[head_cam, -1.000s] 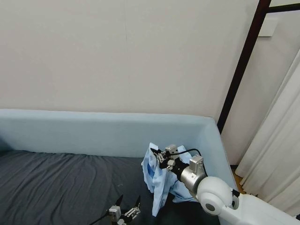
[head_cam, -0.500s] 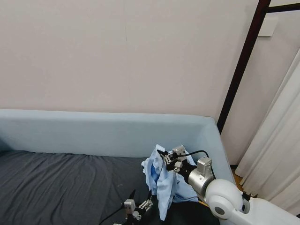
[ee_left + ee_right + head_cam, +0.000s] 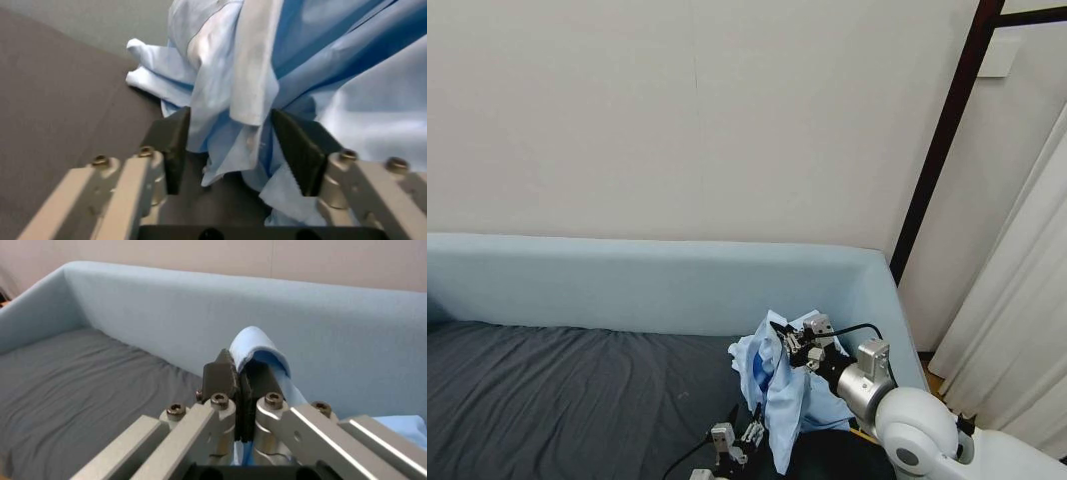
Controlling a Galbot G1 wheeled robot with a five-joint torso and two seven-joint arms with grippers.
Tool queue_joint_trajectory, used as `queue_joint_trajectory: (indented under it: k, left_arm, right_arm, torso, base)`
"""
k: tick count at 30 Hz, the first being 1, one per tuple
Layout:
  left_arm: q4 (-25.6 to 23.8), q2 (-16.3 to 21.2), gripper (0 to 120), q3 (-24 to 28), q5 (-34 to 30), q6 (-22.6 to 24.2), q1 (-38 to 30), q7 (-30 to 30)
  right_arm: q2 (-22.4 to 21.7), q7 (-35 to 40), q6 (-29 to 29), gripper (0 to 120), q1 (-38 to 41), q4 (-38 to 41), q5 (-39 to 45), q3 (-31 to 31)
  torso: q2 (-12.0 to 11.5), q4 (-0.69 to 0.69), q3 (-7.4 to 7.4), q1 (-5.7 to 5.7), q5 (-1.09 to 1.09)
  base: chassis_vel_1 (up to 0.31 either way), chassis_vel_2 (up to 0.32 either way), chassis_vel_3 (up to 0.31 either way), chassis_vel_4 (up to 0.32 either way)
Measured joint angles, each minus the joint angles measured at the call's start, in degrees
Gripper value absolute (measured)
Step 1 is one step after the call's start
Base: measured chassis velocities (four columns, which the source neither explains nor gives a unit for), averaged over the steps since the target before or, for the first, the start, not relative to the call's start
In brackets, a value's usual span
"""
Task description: Pick up the clothes from the sofa and hang them on the clothes hanger.
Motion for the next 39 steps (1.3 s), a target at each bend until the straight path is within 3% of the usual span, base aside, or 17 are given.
queue_joint_trajectory:
  k: [12, 19, 22, 24, 27, 28, 29, 33, 34, 36, 39]
  left_arm:
    - [4.98, -2.81, 3, -0.29, 0.15, -0.10, -3.04, -0.22]
    - [3.65, -1.89, 0, -0.87, -0.44, 0.09, -2.45, -0.59]
    - [0.68, 1.67, 0, -2.22, 1.53, -0.22, -0.86, -0.38]
    - [0.68, 1.67, 0, -2.22, 1.53, -0.22, -0.86, -0.38]
    - [-4.31, 6.83, 0, -3.92, 2.40, -0.49, 0.51, -0.30]
    - [-8.87, 9.68, 0, -4.64, 1.73, 0.17, 1.58, -0.52]
    - [-8.87, 9.68, 0, -4.64, 1.73, 0.17, 1.58, -0.52]
    - [-20.25, 17.55, 0, -6.90, -2.39, 3.47, 3.41, -2.56]
    - [-20.25, 17.55, 0, -6.90, -2.39, 3.47, 3.41, -2.56]
    - [-28.96, 25.18, 0, -8.90, -6.50, 5.91, 4.12, -4.33]
    - [-37.45, 34.07, 0, -11.24, -10.43, 8.26, 4.57, -5.96]
  right_arm:
    - [0.13, 0.85, -0.14, 0, -0.28, 0.41, 0.09, 0.03]
    - [0.19, 1.08, -0.14, 0, -0.44, 0.01, 0.05, 0.38]
    - [0.15, 0.82, -0.06, 0, -1.83, -1.18, -0.13, 2.15]
    - [0.15, 0.82, -0.06, 0, -1.83, -1.18, -0.13, 2.15]
    - [0.05, -0.34, 0.30, 0, -2.95, -2.22, 0.07, 3.71]
    - [0.09, -0.59, 0.42, 0, -2.82, -2.40, 0.26, 4.07]
    - [0.09, -0.59, 0.42, 0, -2.82, -2.40, 0.26, 4.07]
    - [0.45, -0.57, 0.25, 0, -0.04, -2.10, 2.40, 4.49]
    - [0.45, -0.57, 0.25, 0, -0.04, -2.10, 2.40, 4.49]
    - [-0.03, -0.35, 0.07, 0, 2.69, -1.62, 4.46, 4.45]
    - [-1.72, -0.17, -0.27, 0, 6.01, -0.71, 7.69, 4.22]
  torso:
    - [0.00, 0.00, 0.00, 0.00, 0.00]
    - [0.00, 0.00, 0.00, 0.00, -0.01]
    - [0.00, 0.01, 0.00, 0.00, -0.01]
    - [0.00, 0.01, 0.00, 0.00, -0.01]
    - [0.00, 0.01, 0.00, 0.00, -0.01]
    - [0.00, 0.01, 0.00, 0.00, -0.02]
    - [0.00, 0.01, 0.00, 0.00, -0.02]
    - [0.00, 0.01, 0.00, -0.01, -0.05]
    - [0.00, 0.01, 0.00, -0.01, -0.05]
    - [0.00, 0.02, 0.00, -0.01, -0.01]
    - [0.00, 0.02, 0.00, -0.01, -0.05]
  base:
    - [0.000, 0.000, 0.000, 0.000]
    - [0.000, 0.000, 0.000, 0.000]
    - [0.000, 0.000, 0.000, 0.000]
    - [0.000, 0.000, 0.000, 0.000]
    - [0.000, 0.000, 0.000, 0.000]
    - [0.000, 0.000, 0.000, 0.000]
    - [0.000, 0.000, 0.000, 0.000]
    - [0.000, 0.000, 0.000, 0.000]
    - [0.000, 0.000, 0.000, 0.000]
    - [0.000, 0.000, 0.000, 0.000]
    - [0.000, 0.000, 0.000, 0.000]
